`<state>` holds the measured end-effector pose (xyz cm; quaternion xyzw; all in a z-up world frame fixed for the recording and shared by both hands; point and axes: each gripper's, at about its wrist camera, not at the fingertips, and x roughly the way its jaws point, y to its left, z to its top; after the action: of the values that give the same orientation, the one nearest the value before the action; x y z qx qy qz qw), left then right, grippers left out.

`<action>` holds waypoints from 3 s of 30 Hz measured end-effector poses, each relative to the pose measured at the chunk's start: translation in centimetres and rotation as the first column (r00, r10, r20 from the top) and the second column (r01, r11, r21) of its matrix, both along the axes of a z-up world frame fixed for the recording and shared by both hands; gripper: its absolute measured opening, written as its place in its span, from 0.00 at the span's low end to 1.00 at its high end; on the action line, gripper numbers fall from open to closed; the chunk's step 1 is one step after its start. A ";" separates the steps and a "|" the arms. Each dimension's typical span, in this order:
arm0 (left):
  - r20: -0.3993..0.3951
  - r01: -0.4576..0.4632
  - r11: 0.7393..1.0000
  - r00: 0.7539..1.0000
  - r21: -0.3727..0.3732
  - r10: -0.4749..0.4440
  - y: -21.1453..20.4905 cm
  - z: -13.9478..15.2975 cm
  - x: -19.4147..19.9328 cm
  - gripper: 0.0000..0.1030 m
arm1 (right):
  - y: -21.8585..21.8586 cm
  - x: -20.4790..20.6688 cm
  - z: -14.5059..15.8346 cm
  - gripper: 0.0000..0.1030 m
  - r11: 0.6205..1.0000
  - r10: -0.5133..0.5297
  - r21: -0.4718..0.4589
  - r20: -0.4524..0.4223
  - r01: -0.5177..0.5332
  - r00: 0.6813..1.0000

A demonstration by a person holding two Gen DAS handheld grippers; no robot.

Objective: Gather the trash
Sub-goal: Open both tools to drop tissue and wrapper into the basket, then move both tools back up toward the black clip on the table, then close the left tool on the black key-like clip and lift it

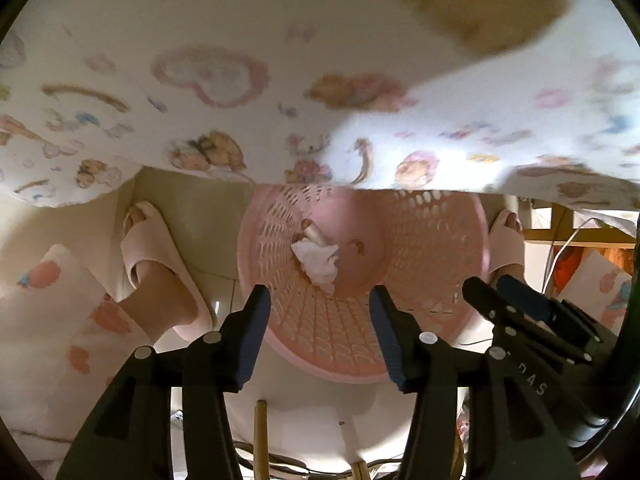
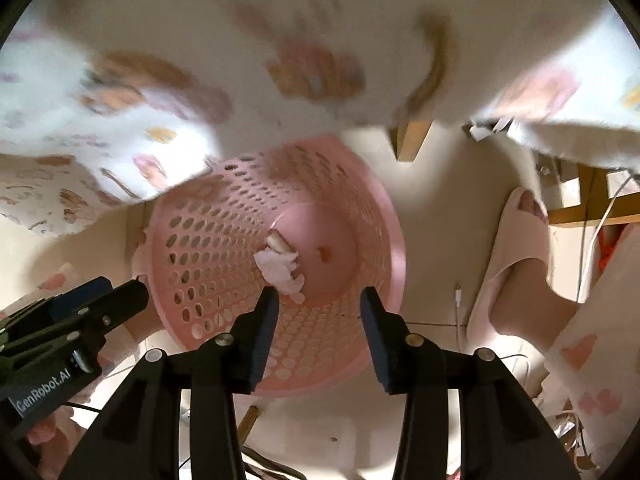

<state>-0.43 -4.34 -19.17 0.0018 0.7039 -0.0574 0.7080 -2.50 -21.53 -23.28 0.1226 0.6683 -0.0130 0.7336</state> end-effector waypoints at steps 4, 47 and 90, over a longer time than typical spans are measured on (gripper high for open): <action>0.085 -0.044 0.996 0.995 -0.076 0.051 1.6 3.5 0.0 0.58 | -0.1 -0.4 3.4 0.43 0.999 0.001 -0.033 0.088 0.002 0.996; 0.506 -0.056 0.998 0.861 0.019 0.039 5.7 20.5 5.8 0.85 | 0.3 2.0 24.3 0.48 0.969 0.228 -0.213 0.593 -0.122 0.772; 0.271 -0.208 0.952 0.925 -0.225 0.266 6.7 13.8 13.6 0.08 | -2.0 6.3 21.2 0.68 0.969 0.174 -0.244 0.615 -0.024 0.769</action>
<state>13.21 2.37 -5.41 -0.1433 0.5751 -0.0380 0.8045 3.80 -23.52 -2.08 0.0015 0.3827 -0.0066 0.9238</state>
